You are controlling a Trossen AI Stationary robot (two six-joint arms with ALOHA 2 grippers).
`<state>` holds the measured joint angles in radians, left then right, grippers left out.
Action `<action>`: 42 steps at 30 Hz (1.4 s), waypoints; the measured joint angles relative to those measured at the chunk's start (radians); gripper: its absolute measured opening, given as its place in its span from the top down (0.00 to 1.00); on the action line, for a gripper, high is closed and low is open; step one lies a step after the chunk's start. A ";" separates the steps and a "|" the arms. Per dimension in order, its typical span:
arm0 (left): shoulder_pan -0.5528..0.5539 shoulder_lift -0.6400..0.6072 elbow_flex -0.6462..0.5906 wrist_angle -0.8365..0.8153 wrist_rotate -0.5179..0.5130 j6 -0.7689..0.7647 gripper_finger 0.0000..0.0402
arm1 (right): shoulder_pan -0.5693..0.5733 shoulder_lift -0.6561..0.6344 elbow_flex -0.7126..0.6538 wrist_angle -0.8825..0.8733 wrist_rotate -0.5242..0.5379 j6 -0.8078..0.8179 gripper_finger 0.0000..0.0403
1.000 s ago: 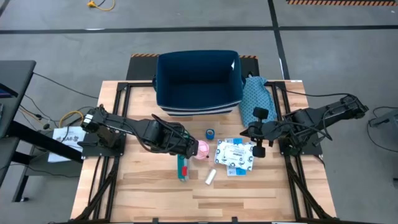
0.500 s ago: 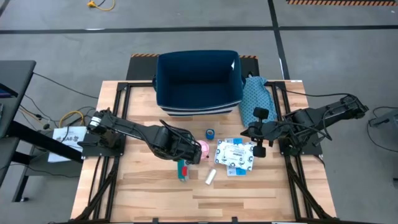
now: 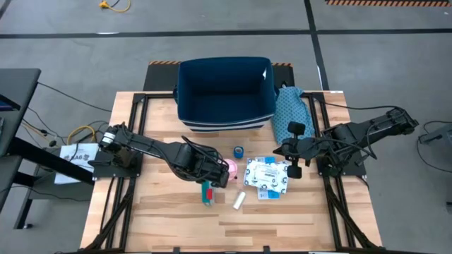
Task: Pick & place medical supplies in basket/bin
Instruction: Put the first aid box into the bin
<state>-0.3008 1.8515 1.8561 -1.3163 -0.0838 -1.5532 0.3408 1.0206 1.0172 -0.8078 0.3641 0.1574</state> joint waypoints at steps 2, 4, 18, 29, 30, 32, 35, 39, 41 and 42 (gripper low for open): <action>0.001 0.000 0.000 -0.001 -0.001 0.019 0.24 | 0.000 0.000 0.000 0.000 0.000 0.000 1.00; 0.001 0.000 0.000 -0.001 -0.006 0.027 0.24 | 0.000 0.000 0.000 0.000 0.000 0.000 1.00; 0.000 0.000 0.000 -0.008 0.020 0.061 0.13 | 0.000 0.000 0.000 0.000 0.000 0.019 1.00; 0.000 0.000 0.000 -0.019 0.034 0.056 0.02 | 0.000 0.000 0.000 0.000 0.000 0.019 1.00; 0.000 0.000 0.000 -0.015 0.028 0.054 0.02 | 0.000 0.000 0.000 0.000 0.000 0.019 1.00; 0.000 0.000 0.000 0.000 0.012 0.050 0.01 | 0.000 0.000 0.000 0.000 0.000 0.019 1.00; -0.002 0.000 0.000 0.018 -0.009 0.045 0.01 | 0.000 0.000 0.000 0.000 0.000 0.019 1.00; -0.003 -0.001 0.000 0.020 -0.027 0.020 0.00 | 0.000 0.000 0.000 0.000 0.000 0.019 1.00; -0.003 -0.001 0.000 0.020 -0.029 0.002 0.00 | 0.000 0.000 0.000 0.000 0.000 0.019 1.00; -0.003 -0.001 0.000 0.020 -0.029 -0.008 0.00 | 0.000 0.000 0.000 0.000 0.000 0.019 1.00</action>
<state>-0.3038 1.8507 1.8557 -1.2964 -0.1123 -1.5615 0.3408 1.0206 1.0172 -0.8074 0.3637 0.1768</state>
